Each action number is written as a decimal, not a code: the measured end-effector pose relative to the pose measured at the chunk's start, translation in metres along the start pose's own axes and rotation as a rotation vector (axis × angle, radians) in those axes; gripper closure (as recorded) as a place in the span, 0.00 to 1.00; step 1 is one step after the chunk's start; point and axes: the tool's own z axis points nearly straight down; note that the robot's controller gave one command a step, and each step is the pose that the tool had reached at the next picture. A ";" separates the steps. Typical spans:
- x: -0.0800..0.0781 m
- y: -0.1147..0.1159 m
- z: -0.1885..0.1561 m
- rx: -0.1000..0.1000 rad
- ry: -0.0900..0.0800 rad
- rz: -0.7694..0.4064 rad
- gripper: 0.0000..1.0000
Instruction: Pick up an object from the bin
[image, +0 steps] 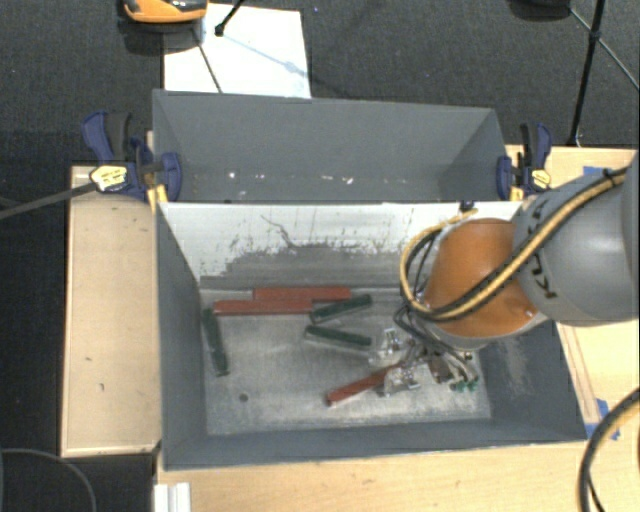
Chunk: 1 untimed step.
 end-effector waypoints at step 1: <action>0.000 0.000 0.000 0.000 0.000 0.000 1.00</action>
Offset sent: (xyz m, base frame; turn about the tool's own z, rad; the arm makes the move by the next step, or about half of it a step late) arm 0.0098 0.0103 0.1431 -0.0320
